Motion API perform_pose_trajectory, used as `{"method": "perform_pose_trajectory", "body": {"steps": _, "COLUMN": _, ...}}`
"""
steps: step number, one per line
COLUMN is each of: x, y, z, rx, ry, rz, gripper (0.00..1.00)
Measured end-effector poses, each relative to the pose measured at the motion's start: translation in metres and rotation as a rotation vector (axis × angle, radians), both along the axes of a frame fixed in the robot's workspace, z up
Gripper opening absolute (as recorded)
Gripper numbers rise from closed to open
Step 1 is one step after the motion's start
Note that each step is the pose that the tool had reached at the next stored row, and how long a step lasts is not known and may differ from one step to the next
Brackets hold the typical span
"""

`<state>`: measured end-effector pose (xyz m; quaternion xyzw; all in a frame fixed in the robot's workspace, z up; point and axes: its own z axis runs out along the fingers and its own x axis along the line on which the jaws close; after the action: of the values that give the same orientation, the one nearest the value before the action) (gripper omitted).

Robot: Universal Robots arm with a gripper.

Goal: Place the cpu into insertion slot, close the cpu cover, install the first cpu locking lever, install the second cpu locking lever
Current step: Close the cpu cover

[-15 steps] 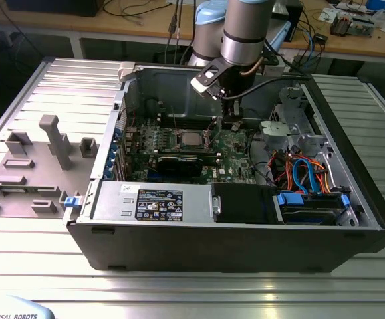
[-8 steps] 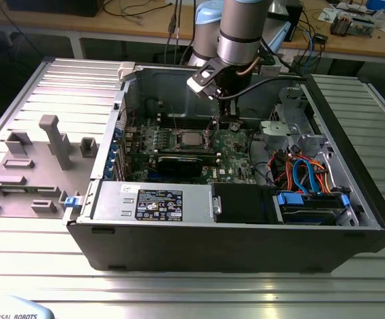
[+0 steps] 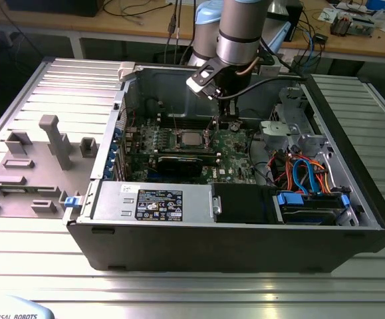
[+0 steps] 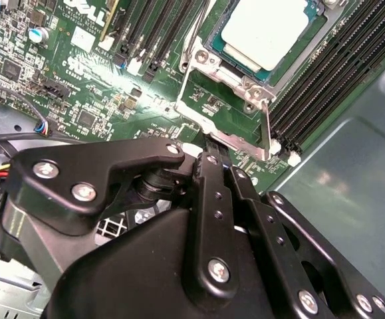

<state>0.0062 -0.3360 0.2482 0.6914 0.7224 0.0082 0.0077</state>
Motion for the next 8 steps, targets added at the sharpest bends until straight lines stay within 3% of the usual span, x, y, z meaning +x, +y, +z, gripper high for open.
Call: {"method": "perform_pose_trajectory", "body": {"steps": 8, "x": -0.0086, "y": 0.0000, "z": 0.0000, "rx": 0.0000, "ry": 0.0000, "rz": 0.000, "gripper": 0.11}}
